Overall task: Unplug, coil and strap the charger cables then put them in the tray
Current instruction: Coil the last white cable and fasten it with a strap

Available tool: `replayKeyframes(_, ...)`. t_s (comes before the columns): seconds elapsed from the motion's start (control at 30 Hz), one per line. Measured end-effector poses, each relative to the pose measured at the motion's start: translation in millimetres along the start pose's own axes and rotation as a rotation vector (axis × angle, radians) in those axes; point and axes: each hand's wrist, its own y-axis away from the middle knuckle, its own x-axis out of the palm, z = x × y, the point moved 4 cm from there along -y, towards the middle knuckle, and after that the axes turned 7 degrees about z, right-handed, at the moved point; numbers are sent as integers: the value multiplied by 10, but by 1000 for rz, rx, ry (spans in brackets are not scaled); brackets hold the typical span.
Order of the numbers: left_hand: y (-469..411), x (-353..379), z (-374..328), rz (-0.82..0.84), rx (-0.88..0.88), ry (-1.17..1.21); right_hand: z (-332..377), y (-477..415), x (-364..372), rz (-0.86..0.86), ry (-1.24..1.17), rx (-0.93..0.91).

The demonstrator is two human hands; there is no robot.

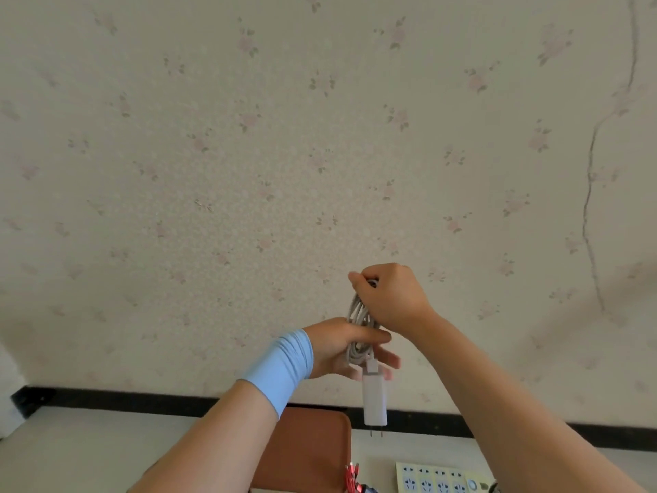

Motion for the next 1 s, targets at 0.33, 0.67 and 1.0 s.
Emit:
replayKeyframes(0.33, -13, -125, 191, 3, -90, 56, -134, -20, 263, 162, -64, 46)
replayKeyframes(0.67, -133, -658, 836, -344, -261, -48, -646, 0, 832, 373, -189, 265)
replayKeyframes(1.0, -451, -884, 2104, -503, -502, -229, -1909, 551, 2065, 707, -9, 496)
